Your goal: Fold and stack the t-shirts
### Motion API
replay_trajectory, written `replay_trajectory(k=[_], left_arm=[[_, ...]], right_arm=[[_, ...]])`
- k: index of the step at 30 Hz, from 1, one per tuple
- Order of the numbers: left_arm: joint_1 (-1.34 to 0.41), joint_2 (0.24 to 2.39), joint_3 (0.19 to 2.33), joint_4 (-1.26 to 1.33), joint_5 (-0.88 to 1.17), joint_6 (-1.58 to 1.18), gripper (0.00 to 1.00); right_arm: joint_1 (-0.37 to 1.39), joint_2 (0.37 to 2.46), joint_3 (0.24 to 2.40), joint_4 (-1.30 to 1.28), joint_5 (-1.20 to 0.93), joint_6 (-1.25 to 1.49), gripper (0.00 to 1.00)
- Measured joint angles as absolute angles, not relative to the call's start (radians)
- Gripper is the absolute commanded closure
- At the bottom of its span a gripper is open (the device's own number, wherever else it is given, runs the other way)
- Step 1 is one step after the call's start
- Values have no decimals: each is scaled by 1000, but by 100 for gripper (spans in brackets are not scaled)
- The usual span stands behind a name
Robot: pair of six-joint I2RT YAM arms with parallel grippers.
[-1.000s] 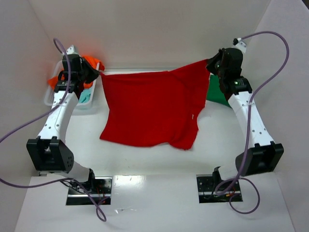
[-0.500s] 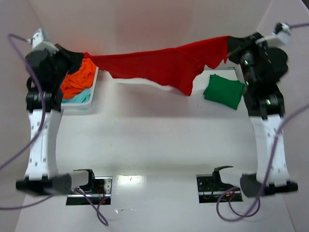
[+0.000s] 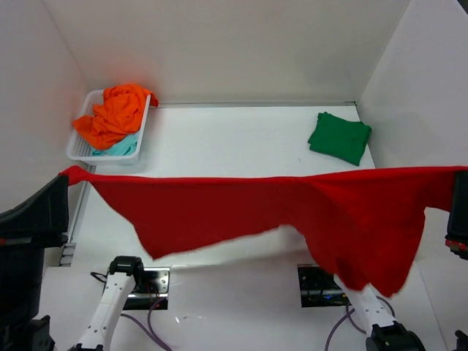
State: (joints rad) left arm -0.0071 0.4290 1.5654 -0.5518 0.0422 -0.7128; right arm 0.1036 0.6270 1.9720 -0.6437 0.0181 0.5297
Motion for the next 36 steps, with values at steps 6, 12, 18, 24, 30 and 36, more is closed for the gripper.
replay_trajectory(k=[6, 12, 18, 24, 30, 36], left_arm=[[-64, 416, 1474, -512, -29, -740, 100], [-68, 535, 1214, -461, -72, -740, 100], [-68, 716, 953, -361, -118, -743, 100], [-69, 937, 878, -257, -190, -743, 100], [-53, 1225, 892, -173, -237, -739, 100], [-36, 1472, 975, -133, -238, -739, 100]], right_arm=[[102, 685, 2003, -654, 14, 524, 100], [102, 758, 1625, -546, 35, 521, 100], [102, 931, 1177, -441, 61, 536, 100], [102, 1061, 1007, -286, 93, 579, 100], [102, 1230, 972, -142, 132, 599, 100], [98, 1413, 986, -49, 141, 607, 100]])
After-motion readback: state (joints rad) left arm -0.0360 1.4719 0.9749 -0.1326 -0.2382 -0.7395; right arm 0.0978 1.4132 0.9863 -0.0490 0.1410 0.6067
